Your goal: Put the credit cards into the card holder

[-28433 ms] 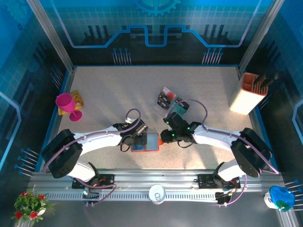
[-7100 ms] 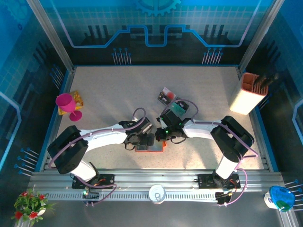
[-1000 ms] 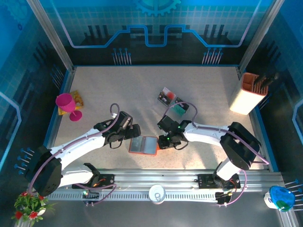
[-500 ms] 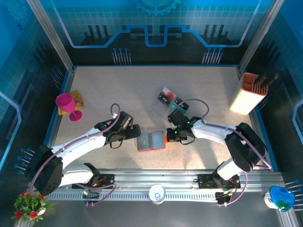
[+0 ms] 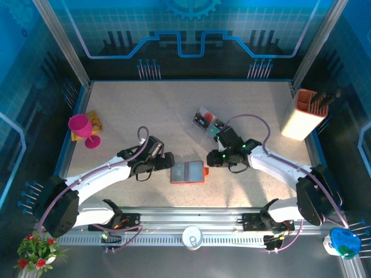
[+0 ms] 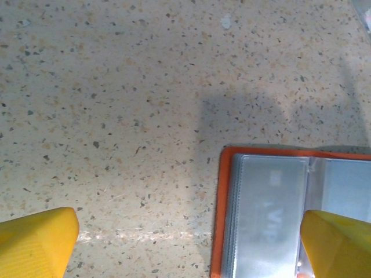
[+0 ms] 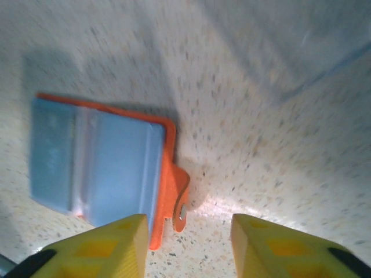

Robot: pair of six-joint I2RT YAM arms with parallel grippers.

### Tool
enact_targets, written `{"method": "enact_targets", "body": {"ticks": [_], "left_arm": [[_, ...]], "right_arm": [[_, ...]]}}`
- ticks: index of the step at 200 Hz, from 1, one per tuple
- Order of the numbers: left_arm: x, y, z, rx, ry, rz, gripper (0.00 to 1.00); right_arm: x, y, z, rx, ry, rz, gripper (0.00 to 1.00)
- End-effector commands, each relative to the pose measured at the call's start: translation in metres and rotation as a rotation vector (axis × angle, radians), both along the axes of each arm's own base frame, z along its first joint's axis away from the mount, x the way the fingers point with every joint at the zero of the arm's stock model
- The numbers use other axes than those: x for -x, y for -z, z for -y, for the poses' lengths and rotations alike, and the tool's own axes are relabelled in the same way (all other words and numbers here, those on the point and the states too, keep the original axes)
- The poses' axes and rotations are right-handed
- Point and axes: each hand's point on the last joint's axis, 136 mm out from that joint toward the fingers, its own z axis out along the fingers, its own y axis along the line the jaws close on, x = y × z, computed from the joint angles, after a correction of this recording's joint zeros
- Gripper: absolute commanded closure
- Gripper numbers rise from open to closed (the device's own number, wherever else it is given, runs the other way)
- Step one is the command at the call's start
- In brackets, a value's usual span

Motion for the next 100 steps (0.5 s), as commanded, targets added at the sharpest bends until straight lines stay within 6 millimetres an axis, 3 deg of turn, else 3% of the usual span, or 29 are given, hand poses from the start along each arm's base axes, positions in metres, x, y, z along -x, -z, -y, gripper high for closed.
{"method": "enact_targets", "body": {"ticks": [1, 23, 39, 100], "left_arm": [[-0.004, -0.005, 0.011, 0.031, 0.04, 0.018, 0.01], [-0.005, -0.006, 0.013, 0.04, 0.044, 0.025, 0.01], [-0.005, -0.006, 0.013, 0.037, 0.046, 0.023, 0.01], [-0.003, -0.003, 0.011, 0.032, 0.041, 0.014, 0.01]], "right_arm": [[-0.029, -0.047, 0.015, 0.034, -0.029, 0.123, 0.53], [-0.055, -0.072, 0.023, 0.089, -0.069, 0.181, 0.52], [-0.071, -0.078, 0.026, 0.145, -0.105, 0.184, 0.52], [-0.113, -0.063, 0.027, 0.335, -0.212, 0.149, 0.61]]}}
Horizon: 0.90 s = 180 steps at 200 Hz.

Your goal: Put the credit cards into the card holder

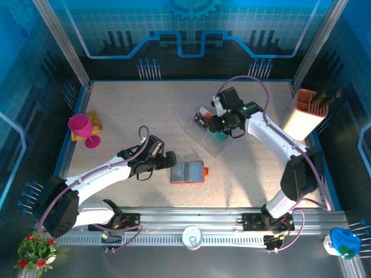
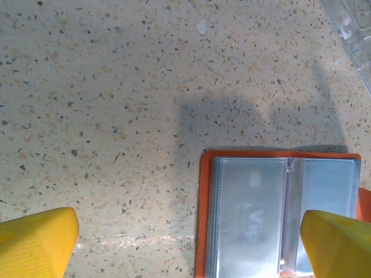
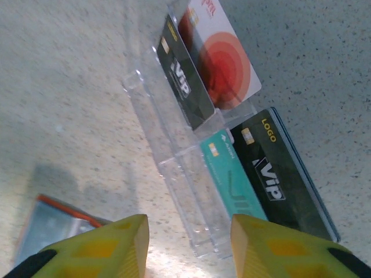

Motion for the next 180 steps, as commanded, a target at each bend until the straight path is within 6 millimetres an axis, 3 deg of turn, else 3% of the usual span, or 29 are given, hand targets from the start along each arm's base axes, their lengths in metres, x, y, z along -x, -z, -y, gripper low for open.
{"method": "enact_targets", "body": {"ticks": [1, 50, 180], "left_arm": [[0.002, 0.002, 0.004, 0.001, 0.026, -0.006, 0.01], [0.003, 0.003, 0.004, -0.003, 0.024, -0.014, 0.01], [0.002, 0.005, 0.004, -0.006, 0.021, -0.021, 0.01]], "right_arm": [[-0.002, 0.01, 0.016, 0.138, -0.046, -0.038, 0.62], [-0.017, 0.026, 0.018, 0.23, -0.073, -0.053, 0.7], [-0.024, 0.062, 0.01, 0.291, -0.108, -0.108, 0.68]]}}
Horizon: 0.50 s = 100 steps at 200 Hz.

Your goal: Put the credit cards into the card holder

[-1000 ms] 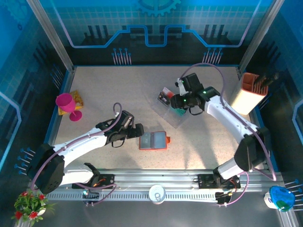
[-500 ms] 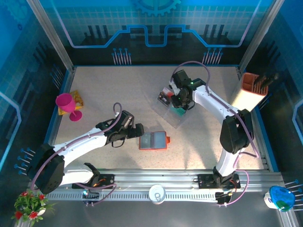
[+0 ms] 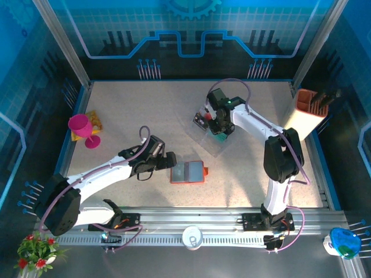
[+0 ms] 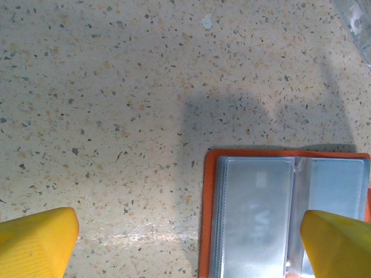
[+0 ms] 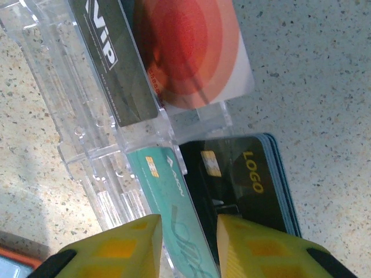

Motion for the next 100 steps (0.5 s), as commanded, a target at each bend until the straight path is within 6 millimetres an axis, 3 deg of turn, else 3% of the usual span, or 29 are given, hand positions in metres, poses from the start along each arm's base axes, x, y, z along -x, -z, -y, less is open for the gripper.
{"method": "enact_targets", "body": {"ticks": [1, 29, 100], "left_arm": [[0.002, 0.001, 0.004, 0.003, 0.022, -0.007, 0.01], [0.002, 0.001, 0.003, 0.001, 0.019, -0.009, 0.01], [0.002, 0.0, 0.004, 0.001, 0.019, -0.008, 0.01]], "right_arm": [[-0.001, 0.004, -0.004, 0.02, -0.022, -0.013, 0.68], [0.001, 0.006, -0.006, 0.019, -0.029, -0.02, 0.7], [0.005, -0.004, -0.013, -0.03, -0.06, -0.009, 0.88]]}}
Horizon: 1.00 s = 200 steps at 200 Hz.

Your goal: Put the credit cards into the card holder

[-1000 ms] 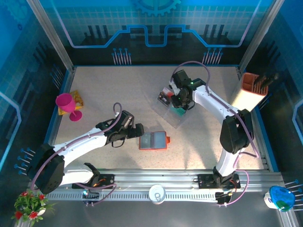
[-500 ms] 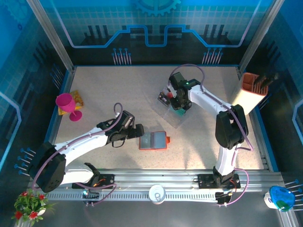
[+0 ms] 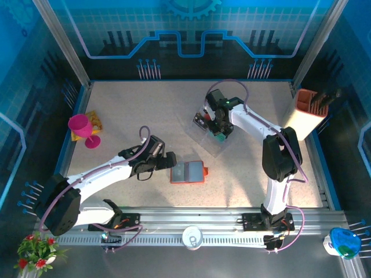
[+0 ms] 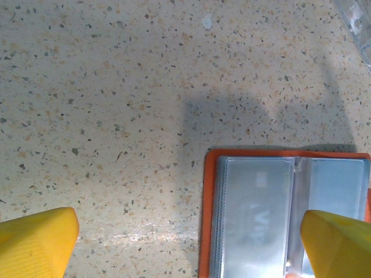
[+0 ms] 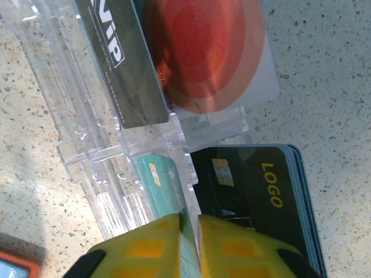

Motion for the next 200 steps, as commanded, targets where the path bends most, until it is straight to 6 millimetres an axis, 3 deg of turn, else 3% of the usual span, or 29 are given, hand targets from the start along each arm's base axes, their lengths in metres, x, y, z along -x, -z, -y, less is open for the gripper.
{"method": "enact_targets", "body": {"ticks": [1, 73, 126, 171, 200], "left_arm": [[0.002, 0.0, 0.004, 0.003, 0.02, -0.007, 0.01], [0.003, -0.001, 0.004, 0.002, 0.025, -0.009, 0.01], [0.002, -0.002, 0.004, -0.007, 0.037, -0.01, 0.01], [0.004, 0.001, 0.003, -0.052, 0.071, -0.032, 0.01], [0.008, 0.006, 0.006, -0.101, 0.111, -0.044, 0.01]], "right_arm": [[0.004, -0.01, -0.01, -0.04, -0.036, 0.005, 0.89], [0.017, -0.031, -0.025, -0.126, -0.151, -0.002, 1.0], [0.024, -0.075, -0.033, -0.214, -0.138, 0.062, 1.0], [0.038, -0.105, -0.054, -0.46, -0.063, 0.098, 1.0], [0.055, -0.107, -0.075, -0.705, 0.002, 0.086, 1.0]]}}
